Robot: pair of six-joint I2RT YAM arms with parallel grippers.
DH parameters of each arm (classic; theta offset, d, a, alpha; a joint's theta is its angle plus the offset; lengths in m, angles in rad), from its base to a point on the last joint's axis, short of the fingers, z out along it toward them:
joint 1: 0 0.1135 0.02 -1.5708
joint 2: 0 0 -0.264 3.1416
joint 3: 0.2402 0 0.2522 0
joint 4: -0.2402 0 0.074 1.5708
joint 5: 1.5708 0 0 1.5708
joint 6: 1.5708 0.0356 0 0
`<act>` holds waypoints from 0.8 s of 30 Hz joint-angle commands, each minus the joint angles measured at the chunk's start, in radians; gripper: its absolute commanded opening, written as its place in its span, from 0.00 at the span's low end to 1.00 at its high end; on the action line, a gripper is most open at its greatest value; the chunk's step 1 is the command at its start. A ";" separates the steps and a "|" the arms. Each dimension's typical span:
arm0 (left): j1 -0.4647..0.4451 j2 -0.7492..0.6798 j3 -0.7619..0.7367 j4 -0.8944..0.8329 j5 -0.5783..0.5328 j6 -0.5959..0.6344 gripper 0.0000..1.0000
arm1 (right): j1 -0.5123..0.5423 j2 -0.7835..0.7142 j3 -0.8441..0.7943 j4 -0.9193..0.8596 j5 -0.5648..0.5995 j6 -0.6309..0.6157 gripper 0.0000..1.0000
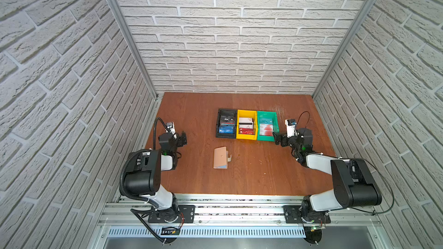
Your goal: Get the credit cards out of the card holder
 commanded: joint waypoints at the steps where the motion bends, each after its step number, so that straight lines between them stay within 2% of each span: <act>1: -0.013 -0.002 -0.001 0.046 -0.015 0.016 0.98 | -0.002 -0.013 -0.006 0.026 0.002 -0.007 1.00; 24: -0.003 -0.002 0.005 0.033 0.010 0.010 0.98 | -0.003 -0.011 -0.003 0.023 0.003 -0.007 0.99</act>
